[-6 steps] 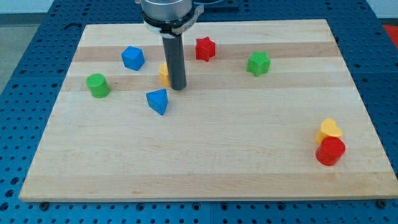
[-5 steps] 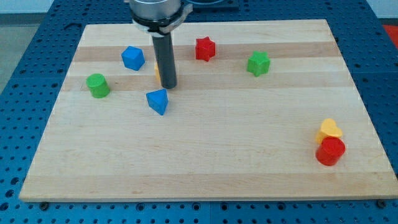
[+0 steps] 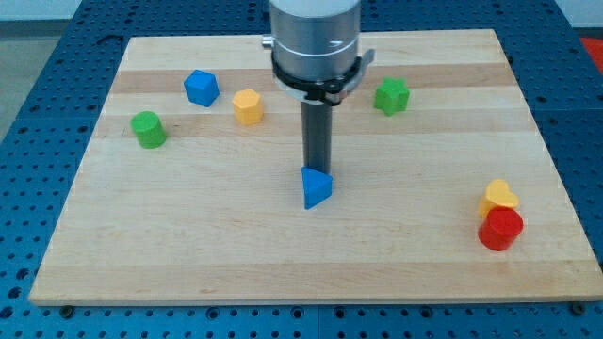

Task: Move blue triangle towards the bottom center of the board

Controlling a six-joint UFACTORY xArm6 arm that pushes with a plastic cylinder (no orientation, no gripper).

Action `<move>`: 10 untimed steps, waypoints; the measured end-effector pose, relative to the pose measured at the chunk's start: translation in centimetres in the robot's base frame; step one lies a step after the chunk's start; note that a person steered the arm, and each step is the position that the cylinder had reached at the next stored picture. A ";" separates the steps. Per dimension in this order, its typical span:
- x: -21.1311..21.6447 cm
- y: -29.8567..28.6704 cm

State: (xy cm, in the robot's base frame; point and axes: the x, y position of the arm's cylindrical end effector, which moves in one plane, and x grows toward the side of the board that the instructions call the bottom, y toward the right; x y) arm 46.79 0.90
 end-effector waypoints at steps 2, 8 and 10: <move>0.3 0.1; -2.9 -9.1; 1.4 -11.7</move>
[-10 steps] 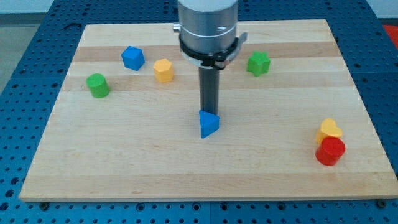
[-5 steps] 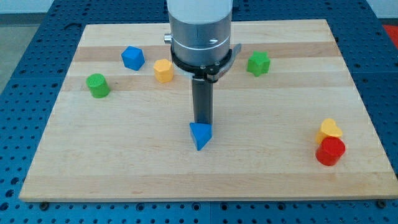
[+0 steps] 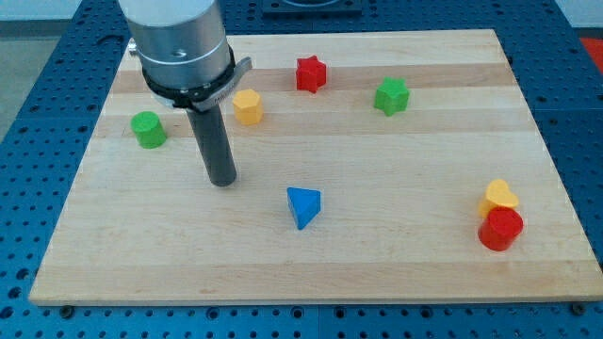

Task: Move blue triangle towards the bottom center of the board

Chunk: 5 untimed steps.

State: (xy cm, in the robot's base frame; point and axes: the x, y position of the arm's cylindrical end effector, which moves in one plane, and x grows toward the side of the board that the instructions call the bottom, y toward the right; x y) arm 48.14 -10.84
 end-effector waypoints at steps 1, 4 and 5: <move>1.8 4.0; 3.7 10.1; 4.3 10.4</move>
